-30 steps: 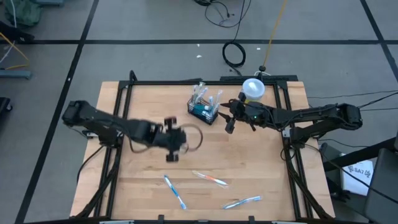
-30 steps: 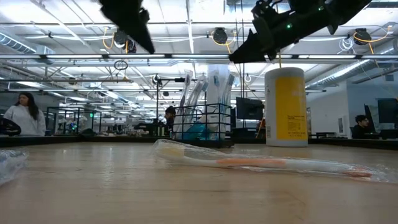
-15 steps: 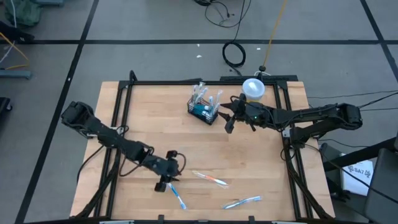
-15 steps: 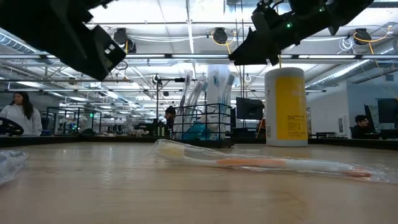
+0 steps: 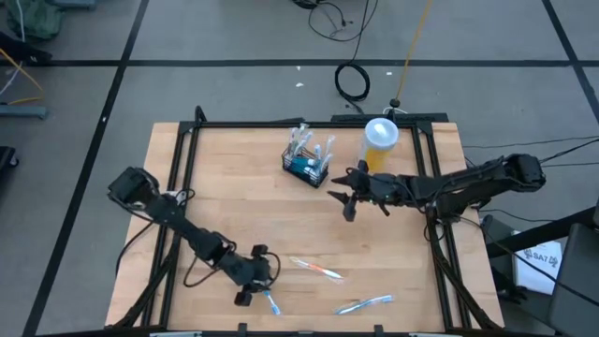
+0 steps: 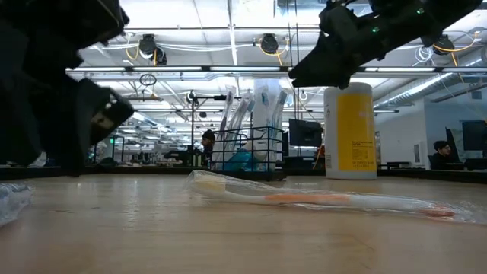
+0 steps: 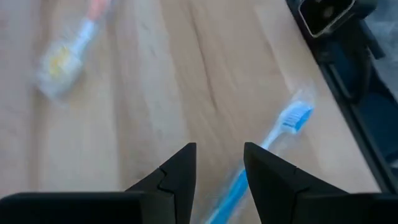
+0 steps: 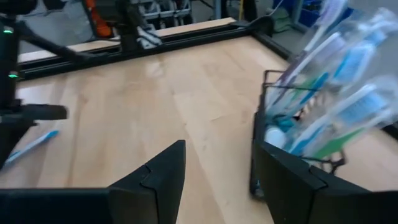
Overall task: Pick & Place toothbrushing station
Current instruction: Put the blue toothbrush into the black organizer
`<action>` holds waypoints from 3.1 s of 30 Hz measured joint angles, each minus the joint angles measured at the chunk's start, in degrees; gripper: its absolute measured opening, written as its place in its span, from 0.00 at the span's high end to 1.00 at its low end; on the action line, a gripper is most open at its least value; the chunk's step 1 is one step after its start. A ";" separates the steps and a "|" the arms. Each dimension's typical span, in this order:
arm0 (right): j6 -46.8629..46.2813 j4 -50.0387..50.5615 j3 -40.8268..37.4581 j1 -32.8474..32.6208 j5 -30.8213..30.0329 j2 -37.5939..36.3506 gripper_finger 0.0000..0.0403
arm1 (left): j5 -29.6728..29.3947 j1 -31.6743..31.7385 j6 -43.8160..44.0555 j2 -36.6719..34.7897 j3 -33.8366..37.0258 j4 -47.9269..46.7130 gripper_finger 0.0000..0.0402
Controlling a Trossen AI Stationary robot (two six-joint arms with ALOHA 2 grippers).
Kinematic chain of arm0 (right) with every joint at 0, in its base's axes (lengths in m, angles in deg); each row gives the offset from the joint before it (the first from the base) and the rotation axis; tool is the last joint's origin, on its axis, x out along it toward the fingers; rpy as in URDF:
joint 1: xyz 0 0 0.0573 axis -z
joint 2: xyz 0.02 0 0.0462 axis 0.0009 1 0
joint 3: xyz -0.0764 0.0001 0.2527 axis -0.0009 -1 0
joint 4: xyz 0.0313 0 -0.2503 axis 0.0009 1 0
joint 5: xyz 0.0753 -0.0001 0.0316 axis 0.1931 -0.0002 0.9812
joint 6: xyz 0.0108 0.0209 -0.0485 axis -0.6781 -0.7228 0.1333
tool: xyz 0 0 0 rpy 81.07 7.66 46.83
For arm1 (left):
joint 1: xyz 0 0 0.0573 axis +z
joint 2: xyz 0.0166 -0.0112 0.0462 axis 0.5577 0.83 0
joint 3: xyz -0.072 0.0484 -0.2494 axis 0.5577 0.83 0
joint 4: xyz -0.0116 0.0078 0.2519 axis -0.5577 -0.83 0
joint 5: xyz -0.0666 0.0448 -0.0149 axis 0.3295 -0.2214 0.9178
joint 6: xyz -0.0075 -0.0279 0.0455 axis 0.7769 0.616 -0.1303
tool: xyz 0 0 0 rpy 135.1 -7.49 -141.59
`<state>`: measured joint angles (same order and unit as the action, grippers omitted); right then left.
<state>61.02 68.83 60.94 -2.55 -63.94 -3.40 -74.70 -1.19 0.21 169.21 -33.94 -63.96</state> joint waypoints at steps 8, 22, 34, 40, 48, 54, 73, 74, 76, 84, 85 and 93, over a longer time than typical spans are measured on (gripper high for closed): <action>-0.91 -2.90 -3.55 -3.16 -0.07 0.00 0.55 | 0.85 -3.66 -3.24 2.61 -3.29 0.46 0.65; -0.90 -9.93 -8.84 -5.62 -0.13 0.00 0.55 | 4.14 -4.88 -11.14 7.74 -4.35 0.46 0.65; -0.68 -14.62 -8.84 -5.60 -0.18 0.00 0.55 | 2.53 -3.36 -22.76 9.22 -4.40 0.74 0.79; -0.85 -14.99 -8.84 -5.60 -0.20 0.00 0.55 | -1.27 -2.00 -20.72 7.44 -4.22 1.17 0.96; -0.57 -15.78 -8.82 -5.87 -0.13 0.00 0.55 | -19.94 -0.64 -31.10 -7.15 -4.19 2.25 0.98; 0.82 -16.29 -8.82 -8.10 -0.09 0.00 0.55 | -38.55 2.08 -34.12 -17.09 -4.15 13.13 0.96; 12.23 -61.23 -7.48 -11.35 9.34 17.77 0.55 | -12.50 17.75 -29.03 -3.89 -2.77 47.59 0.96; 11.33 -60.64 -6.90 -11.22 10.94 18.54 0.55 | -12.54 17.94 -29.24 -3.49 -2.77 48.92 0.96; 9.88 -59.31 -4.93 -10.91 13.10 20.67 0.55 | -11.11 18.32 -29.37 -2.81 -2.77 51.99 0.98; 9.67 -58.05 5.19 -10.47 16.37 28.93 0.55 | -8.16 18.42 -29.90 -2.82 -2.82 54.20 0.95; 9.67 -58.00 6.20 -10.42 16.14 29.82 0.55 | -8.21 18.40 -29.93 -2.83 -2.82 54.32 0.95; 12.11 -57.89 7.60 -10.15 14.44 31.15 0.66 | -9.66 15.48 -37.16 -3.30 -2.77 56.88 0.96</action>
<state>73.13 10.94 68.54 -12.70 -49.51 27.74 -84.36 14.29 -36.95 165.91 -36.71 -7.08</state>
